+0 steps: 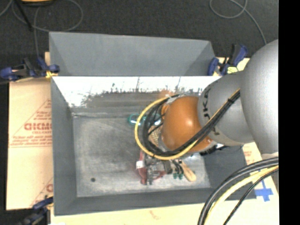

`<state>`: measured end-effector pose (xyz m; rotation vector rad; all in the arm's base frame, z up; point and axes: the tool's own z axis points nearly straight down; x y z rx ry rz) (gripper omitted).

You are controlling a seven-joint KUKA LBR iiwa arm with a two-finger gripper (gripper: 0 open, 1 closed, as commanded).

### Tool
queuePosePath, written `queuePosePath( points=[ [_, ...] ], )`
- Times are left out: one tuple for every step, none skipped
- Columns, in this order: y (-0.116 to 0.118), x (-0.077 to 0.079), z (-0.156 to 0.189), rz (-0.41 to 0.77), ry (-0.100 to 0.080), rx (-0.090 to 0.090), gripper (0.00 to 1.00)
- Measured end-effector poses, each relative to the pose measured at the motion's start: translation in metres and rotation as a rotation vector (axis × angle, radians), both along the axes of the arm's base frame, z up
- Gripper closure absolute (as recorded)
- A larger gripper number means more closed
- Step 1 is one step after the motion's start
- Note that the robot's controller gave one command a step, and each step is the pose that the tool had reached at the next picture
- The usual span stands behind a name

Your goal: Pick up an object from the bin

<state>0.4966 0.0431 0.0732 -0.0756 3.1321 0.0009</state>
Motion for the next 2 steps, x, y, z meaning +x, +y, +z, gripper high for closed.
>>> queuePosePath(
  points=[
    [-0.009, -0.004, 0.035, 0.045, 0.014, -0.001, 1.00],
    [0.007, -0.001, 0.196, 0.302, 0.004, -0.002, 1.00]
  ],
)
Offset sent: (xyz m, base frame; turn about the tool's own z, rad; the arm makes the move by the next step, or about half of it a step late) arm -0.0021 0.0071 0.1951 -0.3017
